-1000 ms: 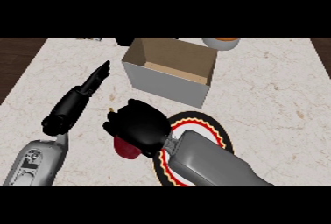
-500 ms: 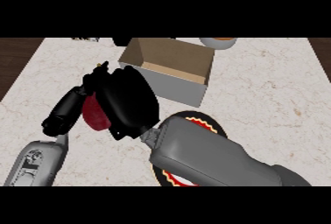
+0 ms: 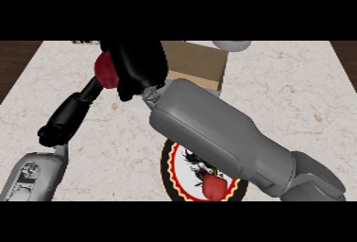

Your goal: Pick the pear from the plate and place it in the cardboard box

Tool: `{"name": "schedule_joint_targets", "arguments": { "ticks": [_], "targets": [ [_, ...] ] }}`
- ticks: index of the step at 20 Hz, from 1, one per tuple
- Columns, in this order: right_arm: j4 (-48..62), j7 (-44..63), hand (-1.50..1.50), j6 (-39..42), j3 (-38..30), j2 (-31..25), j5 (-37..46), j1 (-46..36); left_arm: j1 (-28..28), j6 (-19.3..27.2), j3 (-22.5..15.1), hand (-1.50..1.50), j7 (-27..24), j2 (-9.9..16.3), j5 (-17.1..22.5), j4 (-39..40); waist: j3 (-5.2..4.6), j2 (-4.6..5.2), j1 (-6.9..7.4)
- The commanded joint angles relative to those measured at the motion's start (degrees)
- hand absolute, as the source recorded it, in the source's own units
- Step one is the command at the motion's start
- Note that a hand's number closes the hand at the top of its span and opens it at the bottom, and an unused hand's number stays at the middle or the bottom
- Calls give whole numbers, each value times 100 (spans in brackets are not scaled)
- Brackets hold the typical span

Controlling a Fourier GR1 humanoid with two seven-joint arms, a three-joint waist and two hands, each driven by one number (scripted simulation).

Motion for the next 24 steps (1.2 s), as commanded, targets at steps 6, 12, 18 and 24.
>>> {"name": "schedule_joint_targets", "arguments": {
  "ticks": [6, 12, 18, 24],
  "targets": [
    [2077, -879, 150, 1534, -488, 0, -668, -568, 176, 15, -1, 0, -185, 7, -112, -47, -2, 39, -29],
    [3062, -2095, 150, 2482, -724, -344, -802, -618, 134, -85, 70, 0, 131, 17, 41, -339, 6, 36, -20],
    [3801, -2642, -150, 3058, -756, -150, -724, -583, -97, -11, 101, 0, 173, -69, -37, -120, 7, 53, -64],
    [3746, -4072, -150, 2822, -1275, -461, -1014, -653, 197, -87, 29, 0, 48, -65, -67, -301, 12, 44, -36]
  ]
}}
